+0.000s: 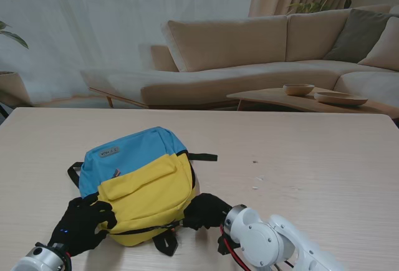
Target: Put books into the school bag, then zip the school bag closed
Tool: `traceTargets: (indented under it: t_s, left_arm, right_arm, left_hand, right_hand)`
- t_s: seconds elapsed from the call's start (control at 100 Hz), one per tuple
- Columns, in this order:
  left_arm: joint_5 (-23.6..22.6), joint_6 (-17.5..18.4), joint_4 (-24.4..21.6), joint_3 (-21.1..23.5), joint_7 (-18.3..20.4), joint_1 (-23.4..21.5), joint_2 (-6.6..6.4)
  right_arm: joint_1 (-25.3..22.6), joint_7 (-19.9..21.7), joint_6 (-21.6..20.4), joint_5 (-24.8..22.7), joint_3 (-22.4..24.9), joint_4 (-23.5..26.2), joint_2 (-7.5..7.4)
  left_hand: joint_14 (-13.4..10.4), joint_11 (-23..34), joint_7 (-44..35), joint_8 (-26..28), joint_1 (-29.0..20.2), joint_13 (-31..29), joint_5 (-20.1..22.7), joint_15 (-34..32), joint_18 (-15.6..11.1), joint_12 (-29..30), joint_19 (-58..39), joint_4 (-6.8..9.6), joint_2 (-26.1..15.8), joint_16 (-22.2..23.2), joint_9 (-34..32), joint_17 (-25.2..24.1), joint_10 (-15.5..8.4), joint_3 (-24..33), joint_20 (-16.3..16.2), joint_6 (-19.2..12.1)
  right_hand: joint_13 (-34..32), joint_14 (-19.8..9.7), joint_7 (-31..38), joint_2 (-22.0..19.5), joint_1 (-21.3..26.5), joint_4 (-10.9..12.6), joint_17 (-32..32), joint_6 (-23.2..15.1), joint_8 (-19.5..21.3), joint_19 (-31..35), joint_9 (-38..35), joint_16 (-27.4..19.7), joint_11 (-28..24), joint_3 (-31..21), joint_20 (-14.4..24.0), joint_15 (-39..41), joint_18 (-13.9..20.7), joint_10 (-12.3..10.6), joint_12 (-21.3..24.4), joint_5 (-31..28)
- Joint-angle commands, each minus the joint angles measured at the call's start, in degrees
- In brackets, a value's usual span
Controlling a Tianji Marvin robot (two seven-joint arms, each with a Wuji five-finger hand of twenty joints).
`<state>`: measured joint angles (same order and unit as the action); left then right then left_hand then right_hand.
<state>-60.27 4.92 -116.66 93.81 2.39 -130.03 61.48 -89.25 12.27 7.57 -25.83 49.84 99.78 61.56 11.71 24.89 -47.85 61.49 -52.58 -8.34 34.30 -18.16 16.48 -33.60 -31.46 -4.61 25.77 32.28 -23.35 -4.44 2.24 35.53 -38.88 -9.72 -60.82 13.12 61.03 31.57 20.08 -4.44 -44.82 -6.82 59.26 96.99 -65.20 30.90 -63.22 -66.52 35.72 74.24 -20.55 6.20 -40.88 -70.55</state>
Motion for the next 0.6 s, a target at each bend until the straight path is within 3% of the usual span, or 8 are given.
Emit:
traceTargets:
  t_s: [0.0, 0.28, 0.59]
  left_arm:
    - [-0.2, -0.1, -0.1, 0.5, 0.8, -1.0, 0.28]
    - [-0.8, -0.2, -0.7, 1.3, 0.2, -2.0, 0.42]
    - [-1.1, -0.5, -0.5, 2.6, -1.1, -3.0, 0.66]
  right_arm:
    - [-0.2, 0.8, 0.2, -0.3, 0.8, -1.0, -0.31]
    - [2.2, 0.4, 2.6, 0.1, 3.4, -3.7, 0.24]
    - [6.8, -2.9, 6.5, 1.3, 4.7, -8.7, 1.74]
  left_hand:
    - [0.3, 1.1, -7.5, 6.0, -0.9, -0.1, 6.1, -0.1, 0.0, -1.2, -0.3, -0.39, -0.6, 1.2, -0.9, -1.0, -1.5, 5.8, -0.6, -4.6]
    - [0.4, 1.2, -7.2, 6.7, -0.4, -0.2, 6.4, -0.1, 0.0, -1.3, -0.3, -0.40, -0.5, 1.2, -1.0, -1.0, -1.4, 6.6, -0.8, -4.6]
    - [0.4, 1.3, -7.1, 7.5, -0.1, -0.5, 6.6, -0.1, 0.1, -1.5, -0.4, -0.35, -0.5, 1.3, -1.3, -1.0, -1.4, 6.9, -1.2, -4.8]
  right_hand:
    - [-1.8, 0.9, 1.8, -0.8, -2.9, 2.3, -0.1, 1.1, 1.4, 4.9, -0.7, -0.1, -0.8, 2.2, 0.0, 1.4, 0.1, 0.1, -0.5, -2.8]
    - [-1.7, 0.8, 1.7, -0.9, -3.0, 2.3, -0.1, 0.9, 1.4, 4.8, -0.6, -0.1, -0.8, 2.2, 0.1, 1.3, 0.2, 0.1, -0.5, -2.7]
    - [-1.7, 1.0, 1.7, -0.7, -2.9, 2.3, 0.0, 1.1, 1.4, 4.7, -0.6, 0.0, -0.8, 2.1, 0.1, 1.3, -0.2, 0.3, -0.5, -2.8]
